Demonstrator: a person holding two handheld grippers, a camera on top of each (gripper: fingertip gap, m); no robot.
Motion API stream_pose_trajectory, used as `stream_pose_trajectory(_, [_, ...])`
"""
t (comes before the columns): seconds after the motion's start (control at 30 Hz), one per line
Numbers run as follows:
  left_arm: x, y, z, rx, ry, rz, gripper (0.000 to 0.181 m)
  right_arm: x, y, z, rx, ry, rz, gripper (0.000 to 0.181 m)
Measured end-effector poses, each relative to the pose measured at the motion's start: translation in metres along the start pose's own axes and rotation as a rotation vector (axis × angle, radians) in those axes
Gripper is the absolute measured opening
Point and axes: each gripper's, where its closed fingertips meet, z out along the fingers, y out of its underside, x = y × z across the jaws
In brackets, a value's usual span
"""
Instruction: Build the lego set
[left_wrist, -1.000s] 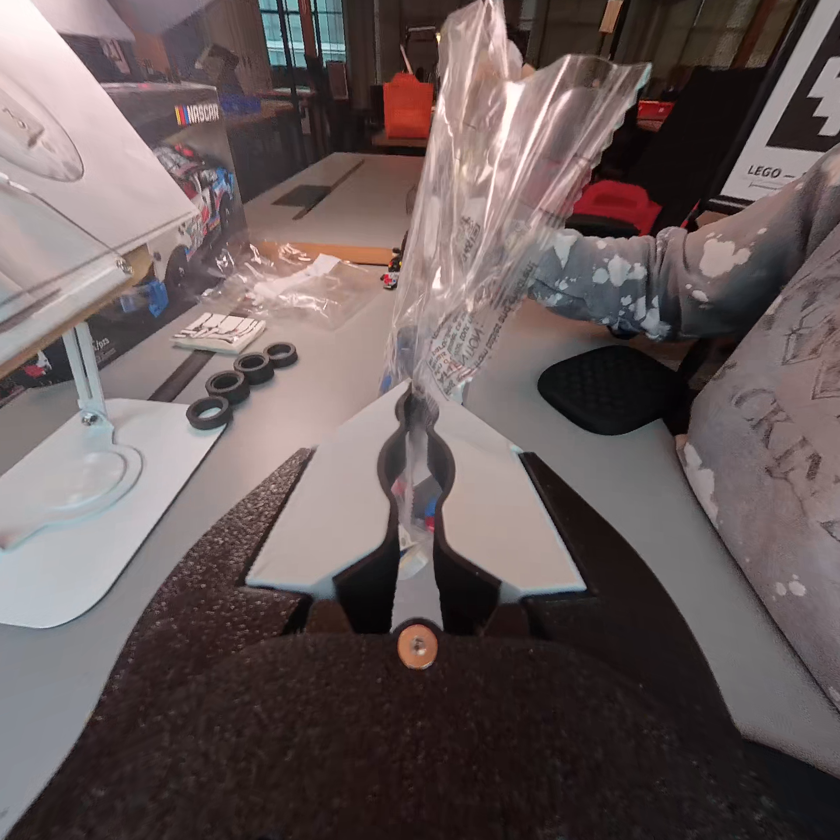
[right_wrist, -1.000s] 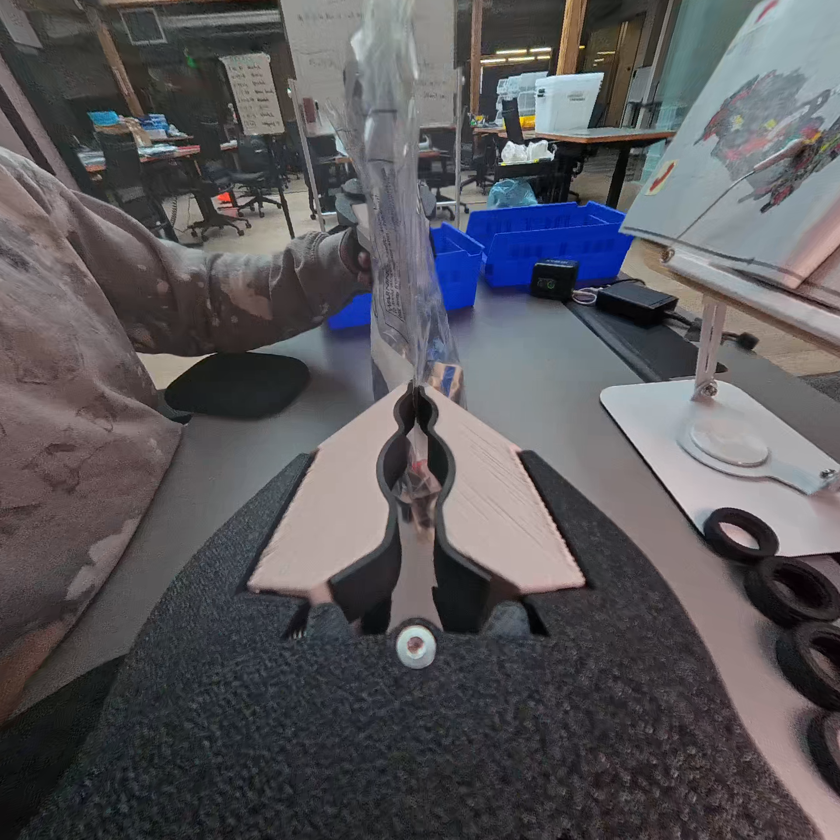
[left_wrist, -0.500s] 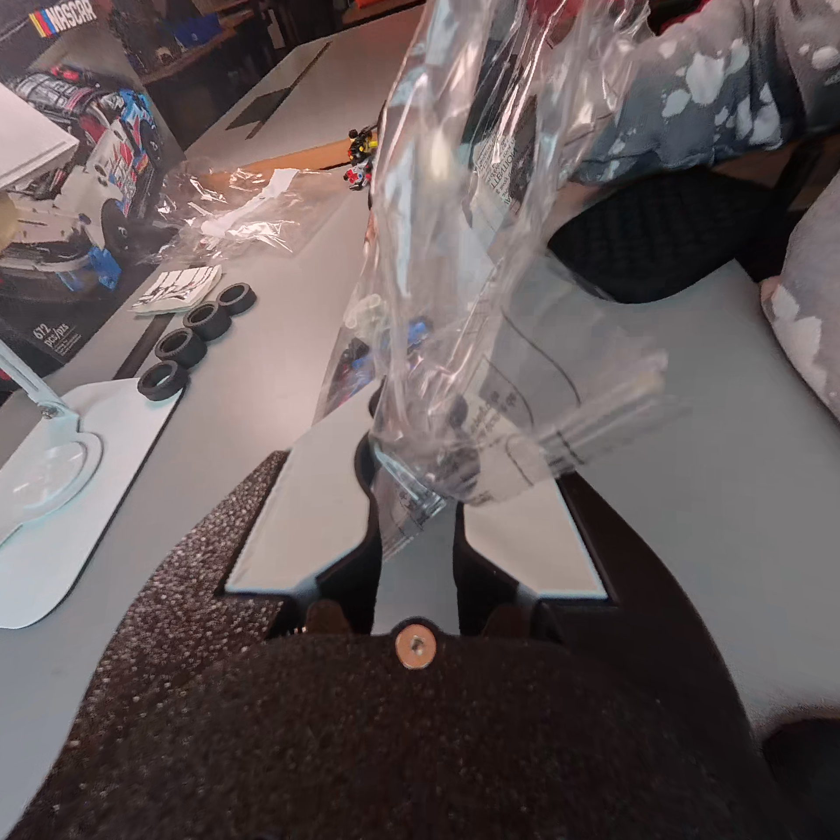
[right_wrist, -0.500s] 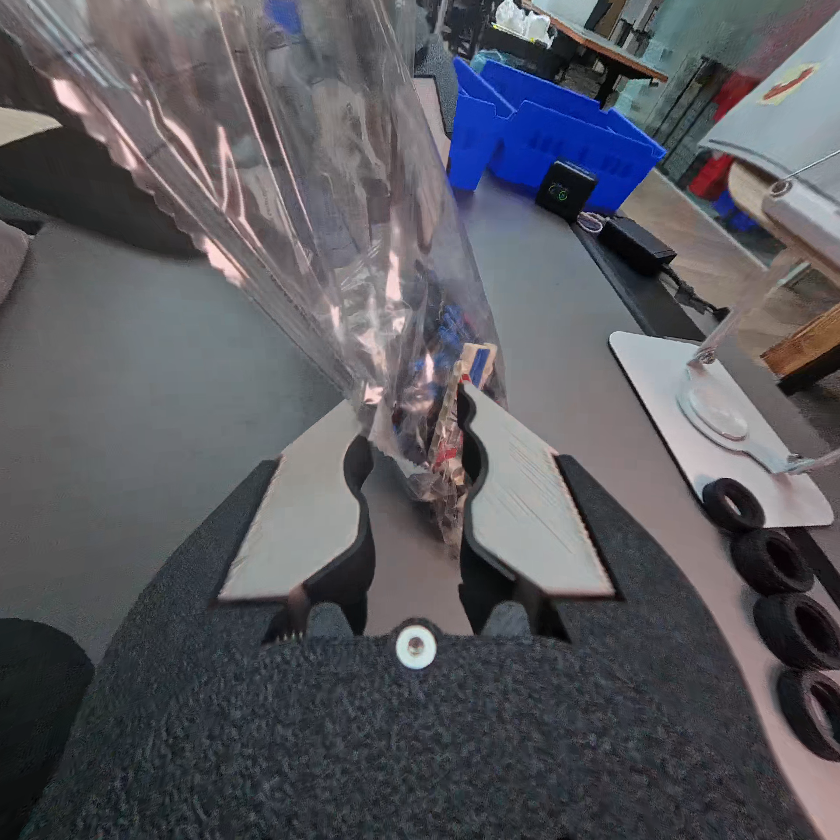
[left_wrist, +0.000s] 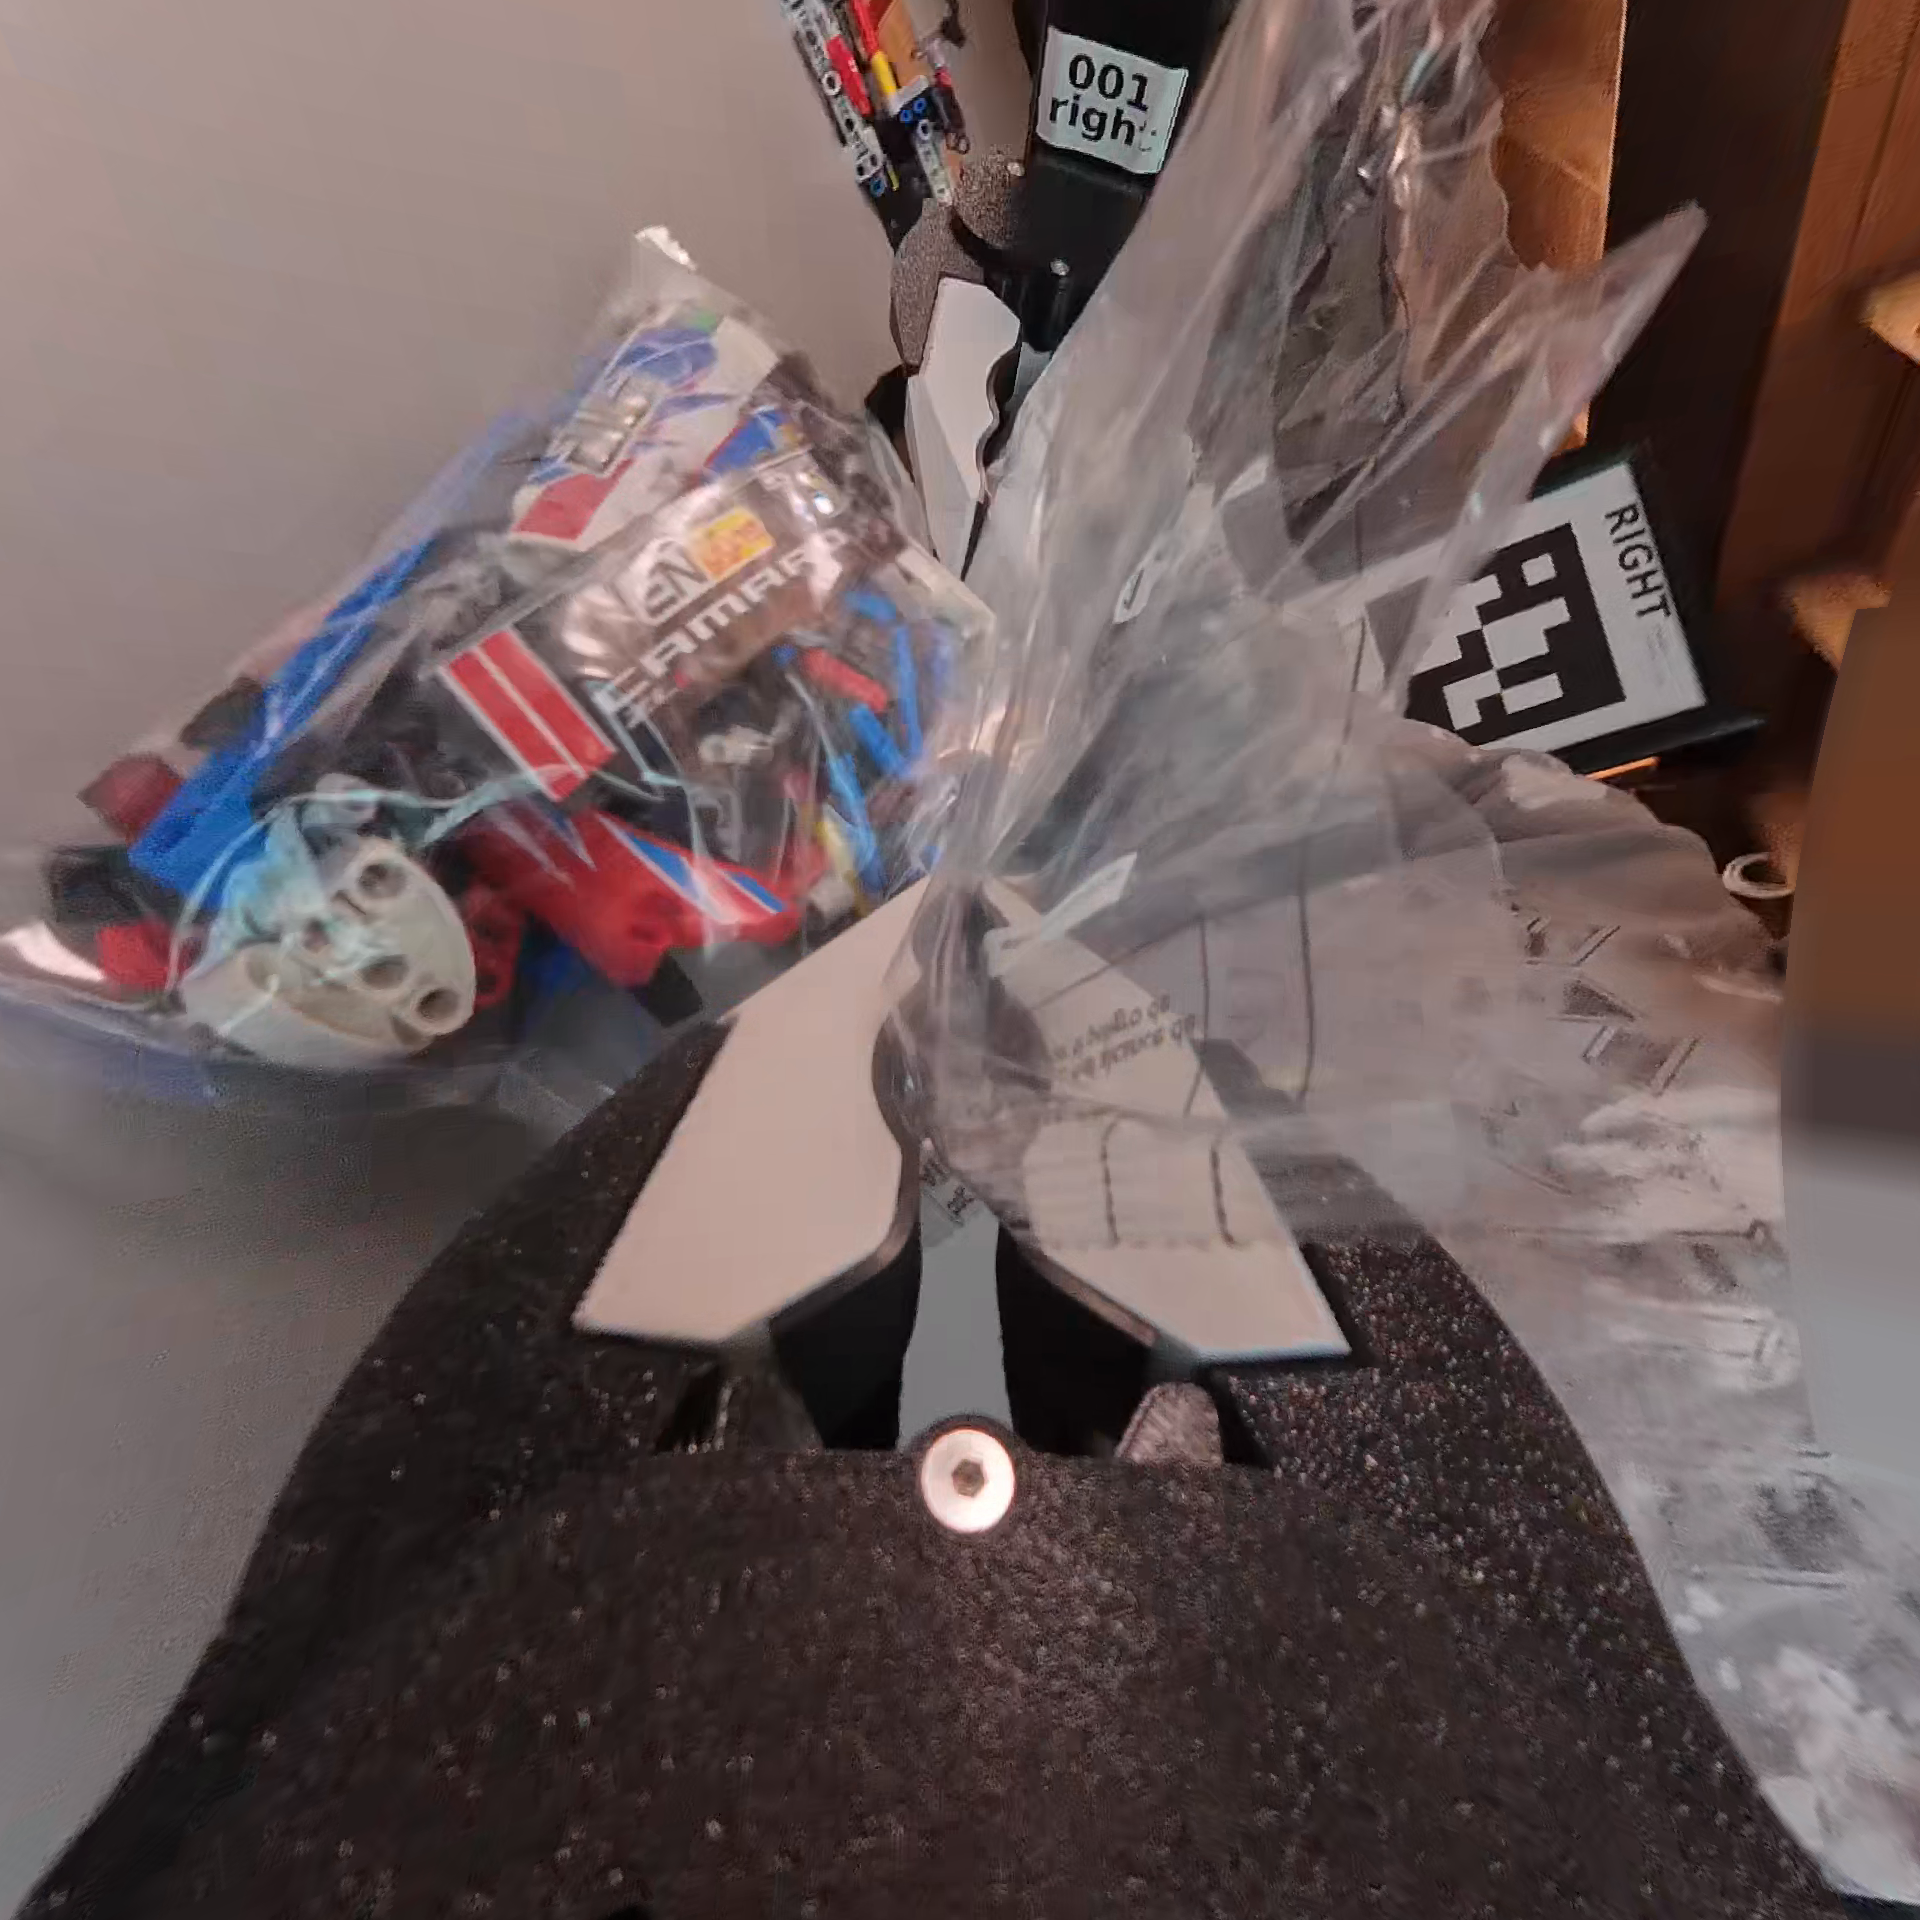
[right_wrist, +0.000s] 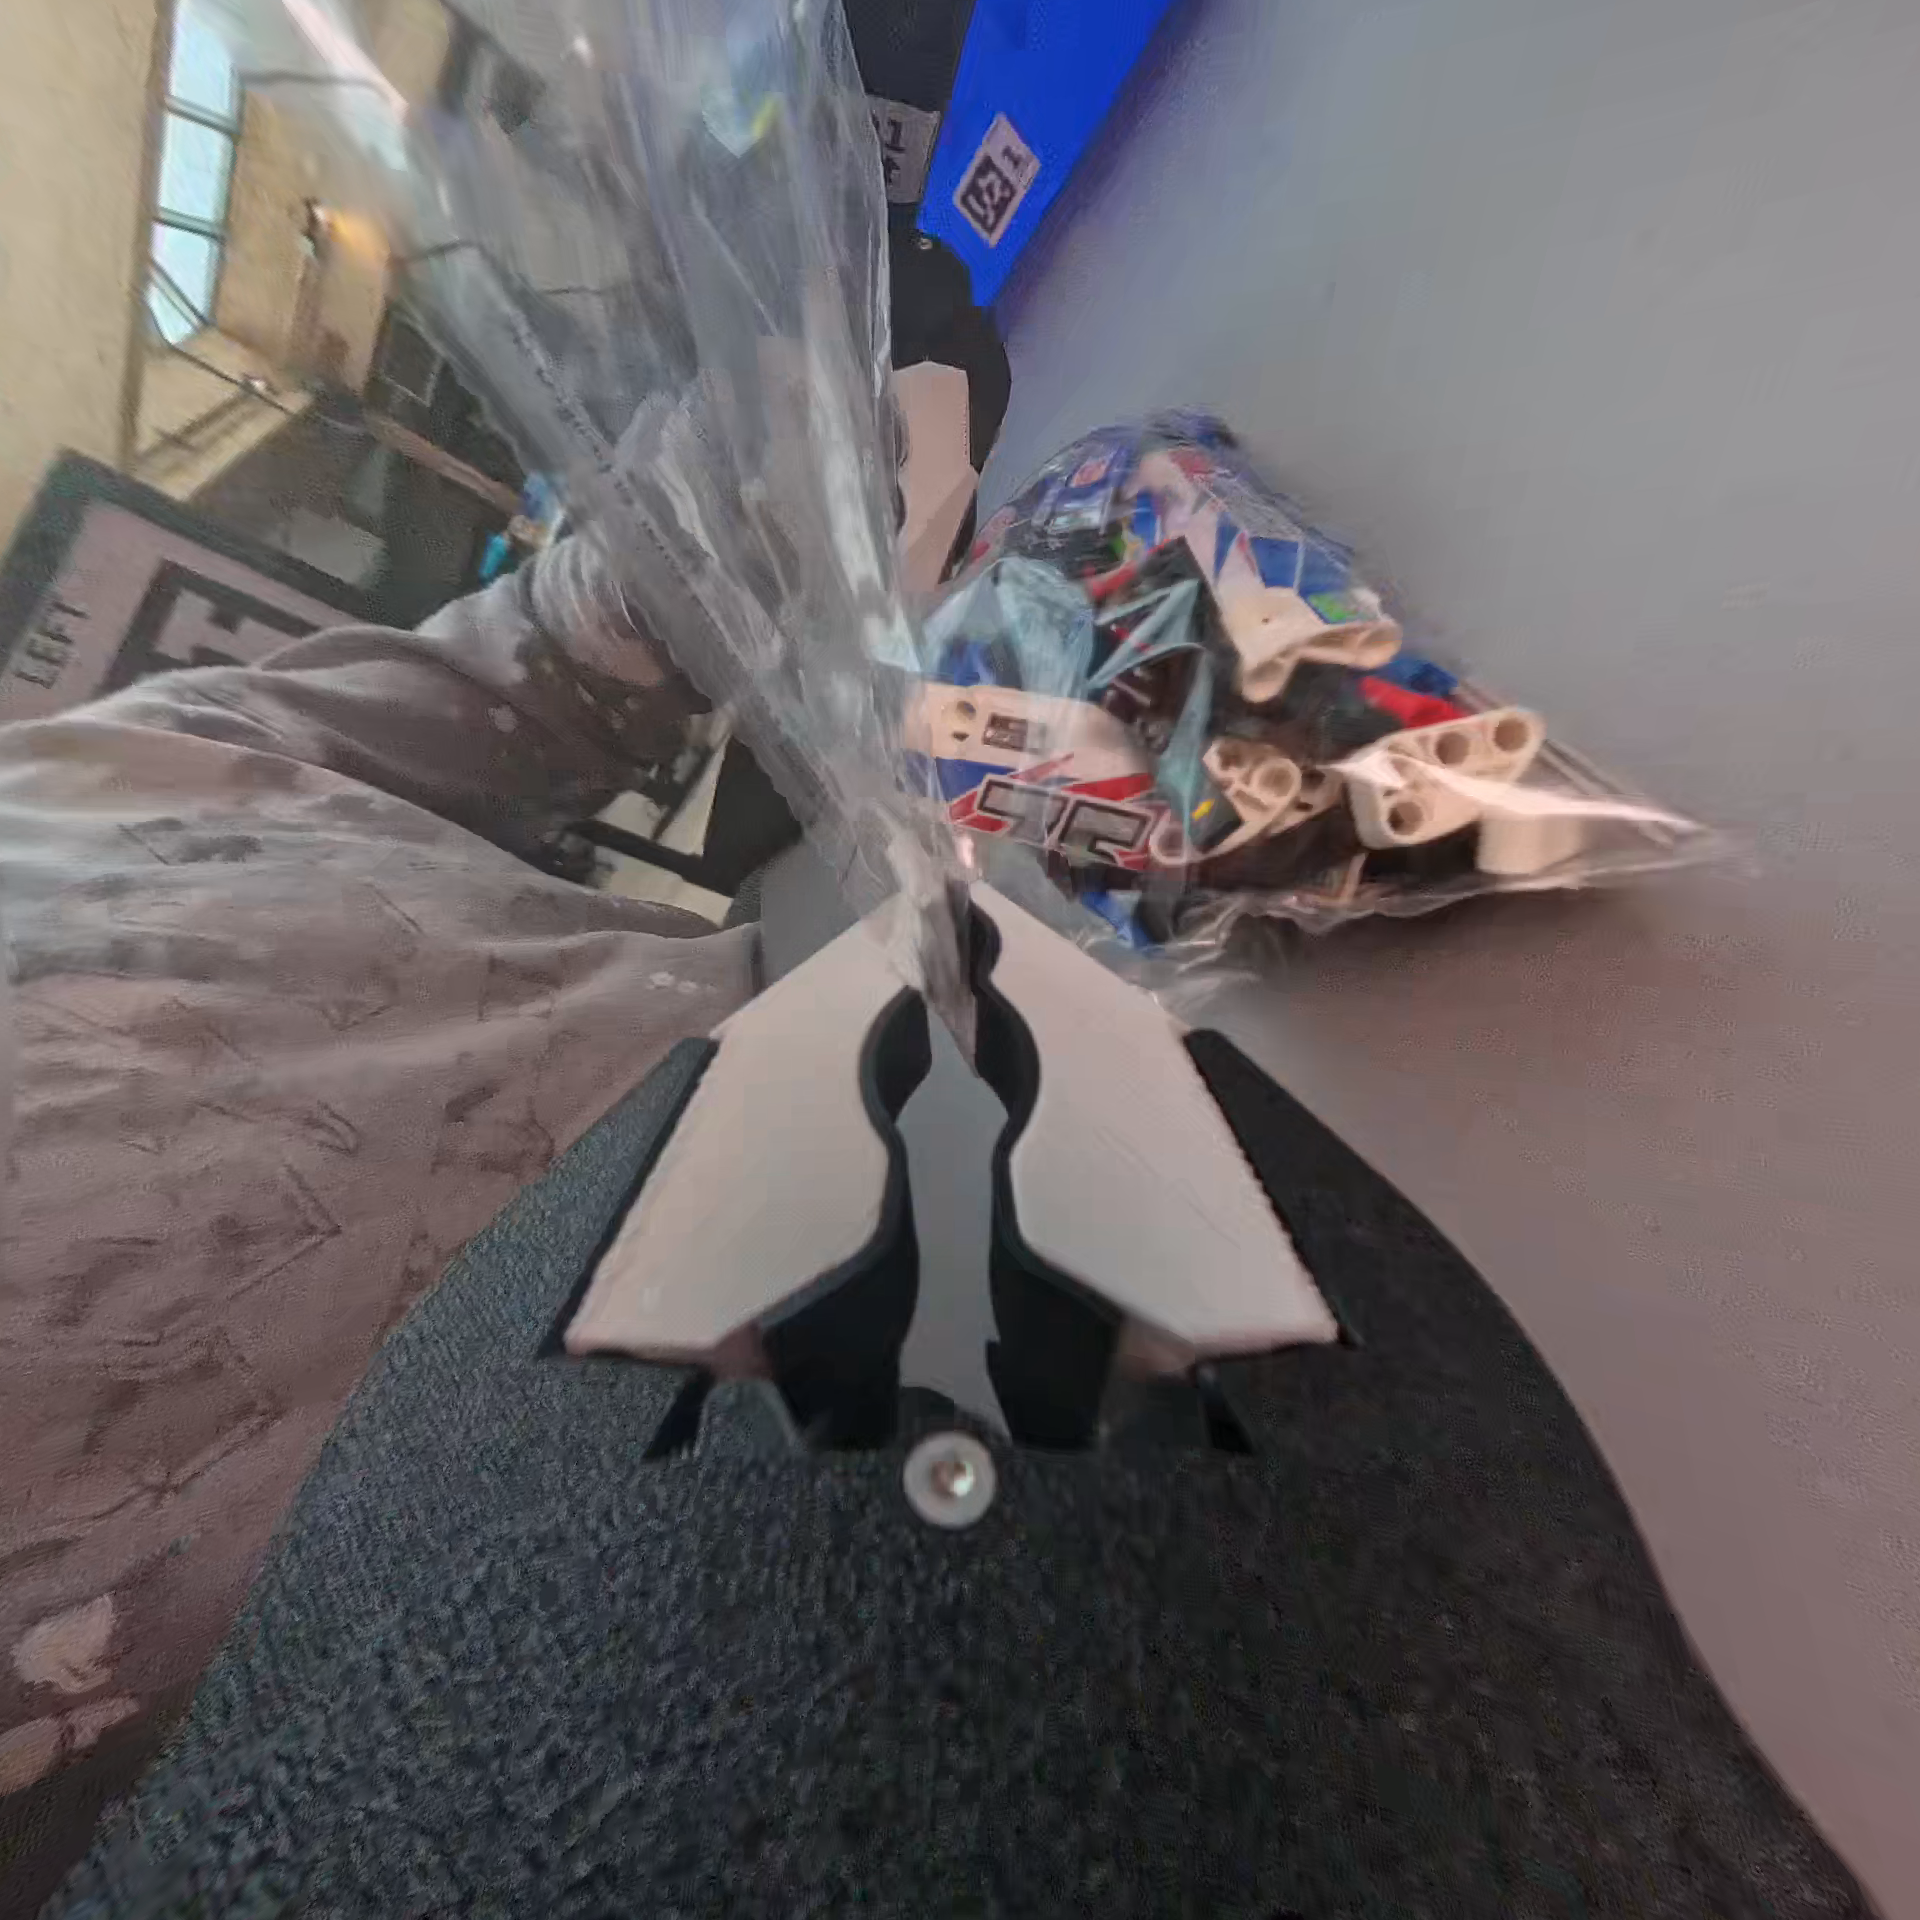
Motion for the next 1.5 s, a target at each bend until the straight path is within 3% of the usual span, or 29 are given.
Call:
stream_pose_trajectory(0.1, [-0.013, 0.004, 0.003, -0.041, -0.067, -0.063, 0.0, 0.012, 0.008, 0.007, -0.007, -0.018, 0.201, 0.0])
stream_pose_trajectory(0.2, [-0.016, 0.006, 0.007, -0.079, -0.147, -0.054, 0.0, 0.015, 0.01, 0.004, -0.044, 0.051, 0.164, 0.001])
stream_pose_trajectory(0.27, [-0.018, 0.004, 0.008, -0.086, -0.18, -0.042, 0.0, 0.012, 0.005, -0.001, -0.08, 0.155, -0.087, 0.014])
stream_pose_trajectory(0.4, [-0.023, 0.004, 0.011, -0.093, -0.203, -0.018, 0.0, -0.004, -0.026, -0.008, -0.108, 0.443, -0.807, 0.049])
stream_pose_trajectory(0.43, [-0.023, 0.005, 0.011, -0.095, -0.201, -0.013, 0.0, -0.013, -0.03, -0.002, -0.114, 0.435, -0.883, 0.049])
stream_pose_trajectory(0.47, [-0.023, 0.005, 0.011, -0.097, -0.198, -0.009, 0.0, -0.02, -0.032, 0.004, -0.12, 0.414, -0.911, 0.033])
stream_pose_trajectory(0.53, [-0.021, 0.004, 0.008, -0.074, -0.171, -0.011, 0.0, -0.012, -0.04, 0.004, -0.103, 0.346, -0.733, 0.001])
stream_pose_trajectory(0.63, [-0.022, -0.001, -0.001, 0.003, -0.175, 0.013, 0.002, 0.018, -0.042, -0.004, 0.001, 0.081, 0.003, 0.0])
stream_pose_trajectory(0.73, [-0.034, -0.002, -0.013, 0.076, -0.246, -0.014, 0.009, 0.051, -0.019, 0.005, -0.005, 0.035, 0.238, 0.0])
stream_pose_trajectory(0.83, [-0.037, -0.011, -0.028, 0.11, -0.385, 0.068, 0.017, 0.05, -0.022, 0.006, -0.035, 0.052, 0.223, 0.0])
stream_pose_trajectory(0.97, [-0.032, -0.035, -0.048, 0.17, -0.618, 0.31, 0.03, 0.051, -0.014, 0.012, -0.093, 0.056, 0.257, 0.0])
stream_pose_trajectory(1.07, [-0.04, -0.051, -0.054, 0.153, -0.784, 0.48, 0.023, 0.052, -0.013, 0.013, -0.117, 0.07, 0.244, 0.0])
stream_pose_trajectory(1.13, [-0.047, -0.051, -0.049, 0.134, -0.737, 0.458, 0.015, 0.051, -0.011, 0.014, -0.122, 0.065, 0.241, 0.0])
stream_pose_trajectory(1.27, [-0.068, -0.056, -0.053, 0.219, -0.544, 0.153, 0.0, 0.047, -0.013, 0.013, -0.083, 0.032, 0.263, 0.0])
stream_pose_trajectory(1.4, [-0.08, -0.054, -0.051, 0.175, -0.551, 0.124, 0.0, 0.053, -0.024, -0.001, 0.015, 0.08, 0.218, 0.001])
stream_pose_trajectory(1.5, [-0.085, -0.057, -0.054, 0.144, -0.601, 0.148, 0.0, 0.062, -0.037, -0.016, 0.058, 0.233, 0.028, 0.01])
